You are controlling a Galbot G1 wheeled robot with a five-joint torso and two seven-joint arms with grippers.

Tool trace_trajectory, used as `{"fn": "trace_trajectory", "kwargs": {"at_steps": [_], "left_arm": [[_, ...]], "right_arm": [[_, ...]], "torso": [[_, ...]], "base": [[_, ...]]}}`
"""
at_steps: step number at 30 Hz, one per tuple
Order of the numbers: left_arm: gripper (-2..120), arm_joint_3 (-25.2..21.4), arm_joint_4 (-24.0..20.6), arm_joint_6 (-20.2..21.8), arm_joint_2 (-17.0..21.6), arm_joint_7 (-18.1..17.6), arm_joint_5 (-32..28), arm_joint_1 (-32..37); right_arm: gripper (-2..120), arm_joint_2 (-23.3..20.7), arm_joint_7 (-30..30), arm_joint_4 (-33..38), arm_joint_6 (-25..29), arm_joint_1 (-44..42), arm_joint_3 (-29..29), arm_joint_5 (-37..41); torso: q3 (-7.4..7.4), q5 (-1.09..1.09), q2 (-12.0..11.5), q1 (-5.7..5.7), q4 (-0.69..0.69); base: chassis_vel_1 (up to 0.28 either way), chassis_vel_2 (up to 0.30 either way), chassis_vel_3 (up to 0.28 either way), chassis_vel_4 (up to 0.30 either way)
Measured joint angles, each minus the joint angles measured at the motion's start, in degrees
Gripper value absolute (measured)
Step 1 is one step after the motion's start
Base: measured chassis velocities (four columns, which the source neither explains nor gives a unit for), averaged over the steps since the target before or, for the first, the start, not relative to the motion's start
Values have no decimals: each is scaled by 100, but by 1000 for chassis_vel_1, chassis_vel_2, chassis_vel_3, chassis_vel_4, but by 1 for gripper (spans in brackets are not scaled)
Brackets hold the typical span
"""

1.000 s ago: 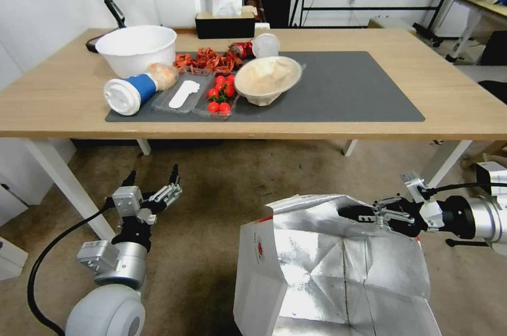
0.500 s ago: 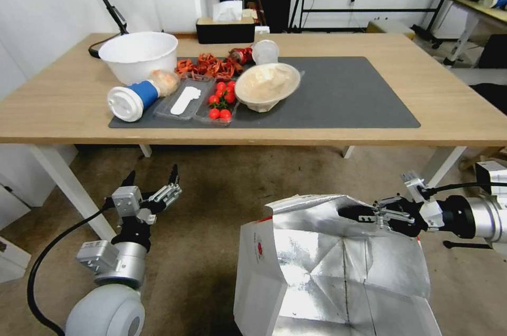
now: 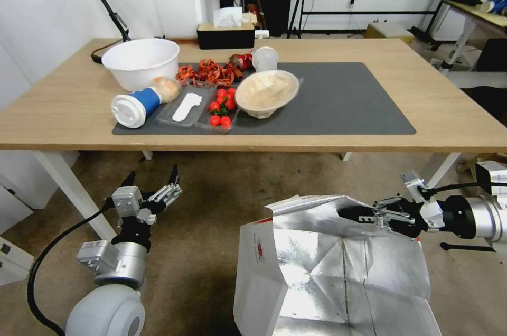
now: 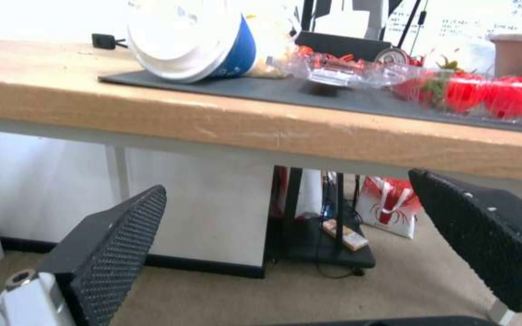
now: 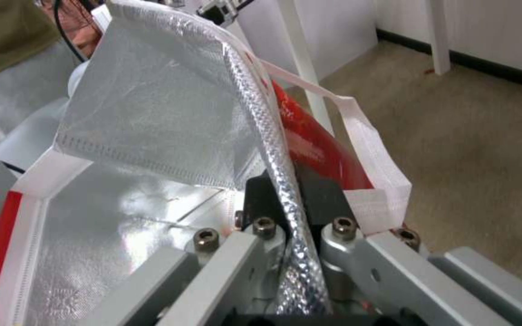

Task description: Pick up the food delivery bag from the floor and place it on the table.

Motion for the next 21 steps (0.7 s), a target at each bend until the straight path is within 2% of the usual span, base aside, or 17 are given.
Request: {"fn": "trace_trajectory", "kwargs": {"at_steps": [21], "left_arm": [[100,-4,29,-13,27,-17,-11,2]], "right_arm": [[0,51,-55,-3,2,-4,-10,16]], "torso": [[299,0,506,206,0]], "base": [[0,0,0,0]]}}
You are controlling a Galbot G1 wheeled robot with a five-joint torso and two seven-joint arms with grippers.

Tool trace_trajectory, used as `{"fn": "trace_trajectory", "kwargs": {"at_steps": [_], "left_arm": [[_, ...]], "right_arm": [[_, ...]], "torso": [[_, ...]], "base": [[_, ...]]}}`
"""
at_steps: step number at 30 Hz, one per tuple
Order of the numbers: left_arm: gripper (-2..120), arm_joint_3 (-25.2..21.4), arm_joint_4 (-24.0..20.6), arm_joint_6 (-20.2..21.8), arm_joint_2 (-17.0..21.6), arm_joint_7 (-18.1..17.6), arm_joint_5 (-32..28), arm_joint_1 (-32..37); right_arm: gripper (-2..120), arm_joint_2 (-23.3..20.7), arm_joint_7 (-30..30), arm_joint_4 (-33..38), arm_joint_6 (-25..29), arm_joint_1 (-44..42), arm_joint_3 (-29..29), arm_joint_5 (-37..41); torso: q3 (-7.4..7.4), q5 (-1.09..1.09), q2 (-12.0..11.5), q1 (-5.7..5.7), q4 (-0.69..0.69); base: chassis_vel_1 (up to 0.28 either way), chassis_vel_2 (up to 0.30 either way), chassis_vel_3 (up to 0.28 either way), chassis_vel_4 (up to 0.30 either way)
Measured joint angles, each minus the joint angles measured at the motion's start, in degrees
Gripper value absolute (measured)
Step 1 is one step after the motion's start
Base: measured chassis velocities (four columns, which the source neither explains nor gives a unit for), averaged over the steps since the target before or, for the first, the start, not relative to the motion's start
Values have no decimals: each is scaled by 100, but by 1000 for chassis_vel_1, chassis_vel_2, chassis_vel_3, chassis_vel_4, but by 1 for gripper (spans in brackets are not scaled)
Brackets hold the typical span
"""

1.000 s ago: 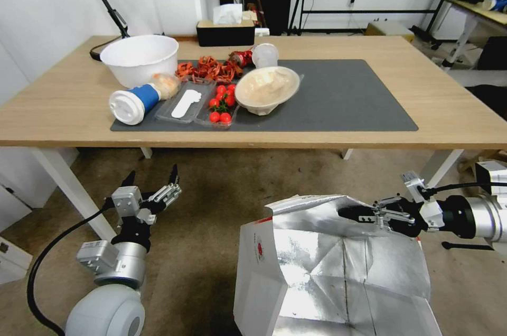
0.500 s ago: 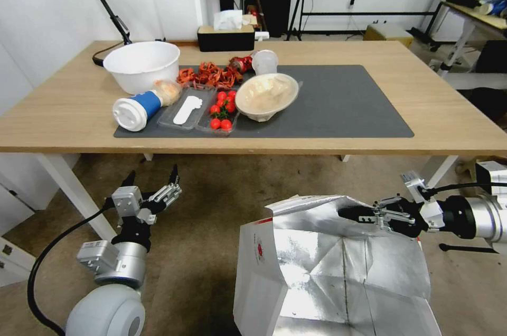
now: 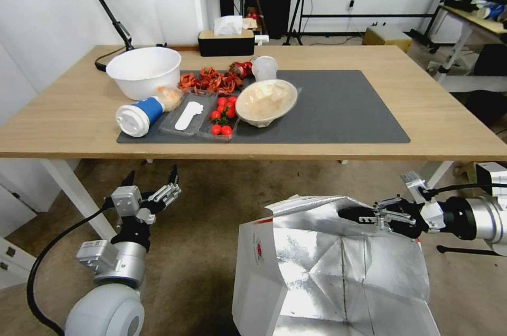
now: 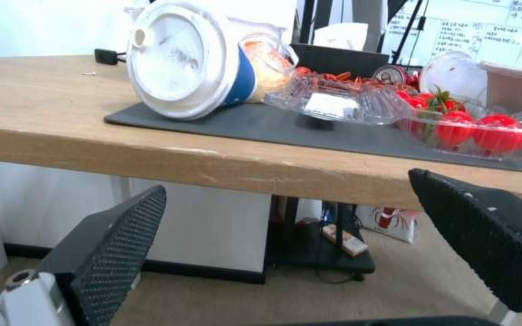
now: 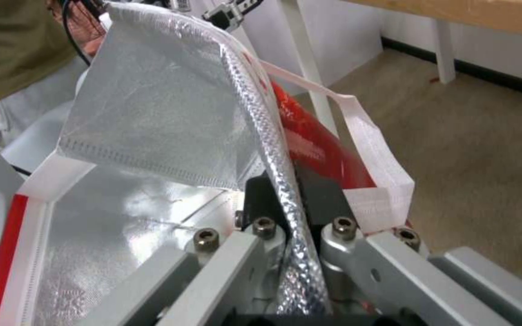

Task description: Pick up the food delivery bag from the floor and place it on the table.

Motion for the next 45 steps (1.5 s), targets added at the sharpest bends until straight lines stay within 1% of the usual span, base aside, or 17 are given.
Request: {"fn": "trace_trajectory", "kwargs": {"at_steps": [2,16,18,20,22,28,30,32,35,39,45], "left_arm": [[100,-7,8,-1,0,0,0,-6],[100,-12,13,-10,-16,1,9,-7],[100,-12,17,-10,-18,3,13,-6],[100,-11,18,-10,-18,4,14,-7],[100,-8,20,-10,-20,5,14,-9],[100,-2,26,-10,-23,5,15,-15],[100,-2,37,-10,-22,5,16,-22],[100,-2,39,-10,-22,5,16,-23],[100,-2,42,-10,-21,3,16,-26],[100,-3,42,-10,-19,2,16,-27],[100,-5,42,-10,-16,1,13,-28]], "right_arm": [[0,-2,-3,5,1,2,0,-2],[0,-21,-9,13,3,4,13,-17],[0,-19,-9,15,4,4,14,-19],[0,-17,-9,16,3,4,14,-20],[0,-15,-10,17,4,2,14,-26],[0,-16,-13,16,4,0,14,-31],[0,-20,-13,13,4,0,13,-39],[0,-21,-12,13,4,0,13,-41],[0,-33,-13,9,5,3,11,-44],[0,-40,-13,5,6,5,11,-45],[0,-39,-13,6,8,3,10,-51]], "torso": [[47,0,77,31,0],[232,0,393,162,0],[279,0,474,196,0],[291,0,494,205,0],[335,0,573,240,0],[403,0,698,295,0],[455,0,782,329,0],[469,0,807,340,0],[533,0,918,385,0],[578,0,993,415,0],[680,0,1171,493,0]], "base": [[0,0,0,0],[0,0,0,0],[0,0,0,0],[0,0,0,0],[0,0,0,0],[0,0,0,0],[0,0,0,0],[0,0,0,0],[0,0,0,0],[0,0,0,0],[0,0,0,0]]}}
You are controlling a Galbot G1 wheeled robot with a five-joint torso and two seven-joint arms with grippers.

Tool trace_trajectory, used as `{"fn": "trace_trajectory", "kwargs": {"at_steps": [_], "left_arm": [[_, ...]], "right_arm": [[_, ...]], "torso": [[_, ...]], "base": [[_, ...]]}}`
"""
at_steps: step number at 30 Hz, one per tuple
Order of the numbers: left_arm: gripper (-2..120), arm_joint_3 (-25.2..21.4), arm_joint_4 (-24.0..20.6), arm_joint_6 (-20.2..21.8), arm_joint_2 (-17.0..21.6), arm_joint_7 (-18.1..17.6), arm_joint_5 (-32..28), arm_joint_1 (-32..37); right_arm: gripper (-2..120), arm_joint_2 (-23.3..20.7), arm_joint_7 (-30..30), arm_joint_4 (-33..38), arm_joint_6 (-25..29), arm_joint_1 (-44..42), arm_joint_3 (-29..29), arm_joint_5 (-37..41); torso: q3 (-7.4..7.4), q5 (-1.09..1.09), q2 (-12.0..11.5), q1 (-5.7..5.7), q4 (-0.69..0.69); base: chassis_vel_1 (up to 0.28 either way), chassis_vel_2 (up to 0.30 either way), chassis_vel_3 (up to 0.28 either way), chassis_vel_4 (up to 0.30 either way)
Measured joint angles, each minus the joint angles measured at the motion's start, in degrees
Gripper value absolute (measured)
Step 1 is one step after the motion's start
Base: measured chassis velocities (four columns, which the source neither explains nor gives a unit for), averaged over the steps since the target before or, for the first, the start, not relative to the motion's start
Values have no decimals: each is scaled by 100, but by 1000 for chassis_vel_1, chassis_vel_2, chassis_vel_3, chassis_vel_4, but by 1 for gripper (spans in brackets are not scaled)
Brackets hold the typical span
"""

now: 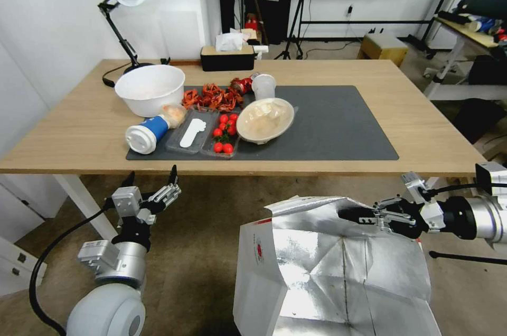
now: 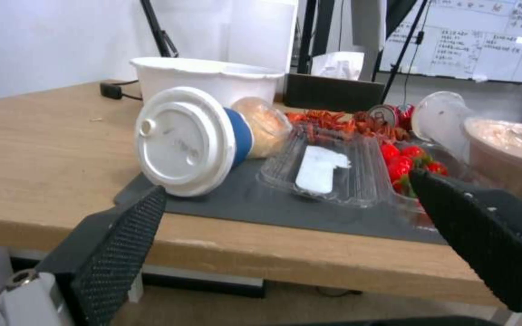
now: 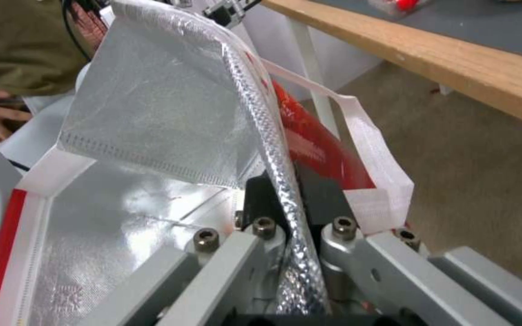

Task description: Pick up the food delivery bag from the floor and place it on the table.

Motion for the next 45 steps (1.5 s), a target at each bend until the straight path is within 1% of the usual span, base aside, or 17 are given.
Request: {"fn": "trace_trajectory", "kwargs": {"at_steps": [2,6,8,14,21,26,28,30,35,45], "left_arm": [[100,-2,0,0,2,0,-1,0],[100,-6,0,0,7,0,-6,0],[100,-12,-2,-1,9,-2,-9,0],[100,-13,-5,-3,9,-2,-10,0],[100,-16,-17,-3,10,-3,-15,3],[100,-33,-26,6,13,-5,-20,11],[100,-18,-25,-37,10,-152,-81,12],[100,-30,-39,-11,10,-135,-109,28],[100,-35,-30,-96,16,-117,-108,35],[100,-24,-38,-126,33,-227,-117,11]], "right_arm": [[0,4,-1,1,0,-2,-2,-3],[0,3,-1,1,0,-2,-3,-4],[0,0,-1,1,1,2,-5,-4],[0,2,-2,1,3,4,-6,-6],[0,32,-7,0,8,4,-7,-21],[0,41,-7,4,10,4,-9,-25],[0,47,-8,7,12,4,-9,-31],[0,52,-10,11,15,4,-10,-37],[0,55,-24,22,18,5,-10,-47],[0,61,-34,34,18,-6,0,-63]], "torso": [[38,0,72,33,0],[78,0,143,64,0],[130,0,232,101,0],[206,0,369,162,0],[333,0,593,259,0],[395,0,700,303,0],[431,0,765,331,0],[446,0,790,342,0],[455,0,804,350,0],[442,0,782,340,0]], "base": [[0,0,0,0],[0,0,0,0],[0,0,0,0],[0,0,0,0],[0,0,0,0],[0,0,0,0],[0,0,0,0],[0,0,0,0],[0,0,0,0],[0,0,0,0]]}}
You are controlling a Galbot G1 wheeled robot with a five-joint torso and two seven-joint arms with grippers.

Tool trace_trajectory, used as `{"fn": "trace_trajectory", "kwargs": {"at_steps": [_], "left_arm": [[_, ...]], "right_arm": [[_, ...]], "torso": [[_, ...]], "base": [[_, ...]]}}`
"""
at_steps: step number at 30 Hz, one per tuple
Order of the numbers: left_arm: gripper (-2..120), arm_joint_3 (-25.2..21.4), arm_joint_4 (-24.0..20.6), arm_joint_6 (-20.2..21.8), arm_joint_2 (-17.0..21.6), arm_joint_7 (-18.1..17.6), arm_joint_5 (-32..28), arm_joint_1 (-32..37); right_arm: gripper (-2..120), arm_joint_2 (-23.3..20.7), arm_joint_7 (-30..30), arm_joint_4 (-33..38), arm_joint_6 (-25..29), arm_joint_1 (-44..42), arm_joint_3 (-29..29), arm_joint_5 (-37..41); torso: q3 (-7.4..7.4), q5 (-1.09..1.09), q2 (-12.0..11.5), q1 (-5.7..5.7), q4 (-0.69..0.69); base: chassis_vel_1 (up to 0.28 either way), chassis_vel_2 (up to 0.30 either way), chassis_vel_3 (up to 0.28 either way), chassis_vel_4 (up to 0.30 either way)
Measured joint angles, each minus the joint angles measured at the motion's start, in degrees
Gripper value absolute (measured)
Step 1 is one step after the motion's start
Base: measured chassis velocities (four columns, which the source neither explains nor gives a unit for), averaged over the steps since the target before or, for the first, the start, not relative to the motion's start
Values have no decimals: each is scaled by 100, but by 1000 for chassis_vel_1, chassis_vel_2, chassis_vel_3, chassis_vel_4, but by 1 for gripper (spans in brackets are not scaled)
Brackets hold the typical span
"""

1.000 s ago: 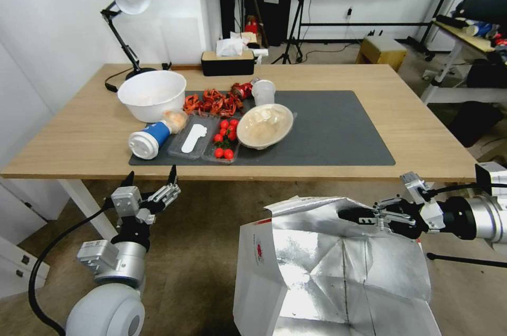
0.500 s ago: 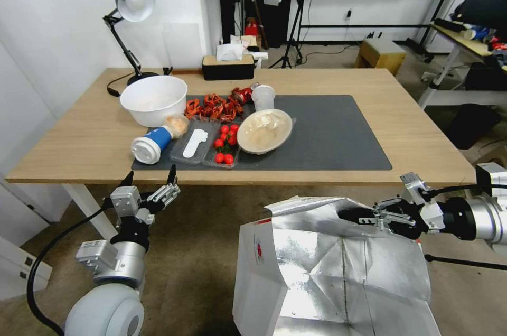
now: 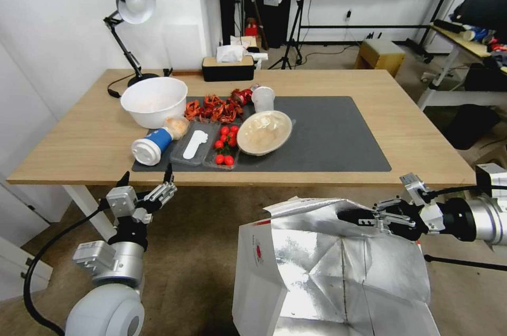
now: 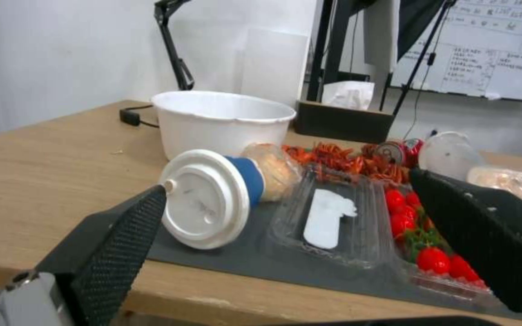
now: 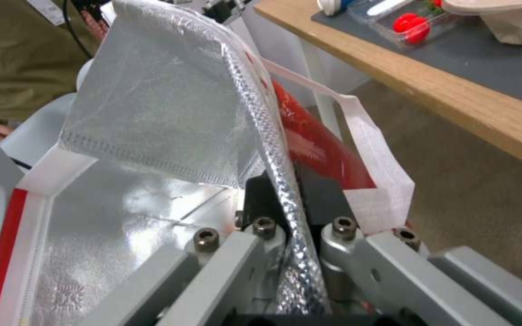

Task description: Pick up the food delivery bag from the floor and place it on the table.

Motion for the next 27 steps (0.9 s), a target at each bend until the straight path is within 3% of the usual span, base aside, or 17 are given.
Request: {"fn": "trace_trajectory", "kwargs": {"at_steps": [27], "left_arm": [[100,-9,42,-48,-11,155,115,41]], "right_arm": [[0,-74,-281,-144,29,-30,197,201]], "torso": [[-25,0,-44,-19,0]], "base": [[0,0,0,0]]}}
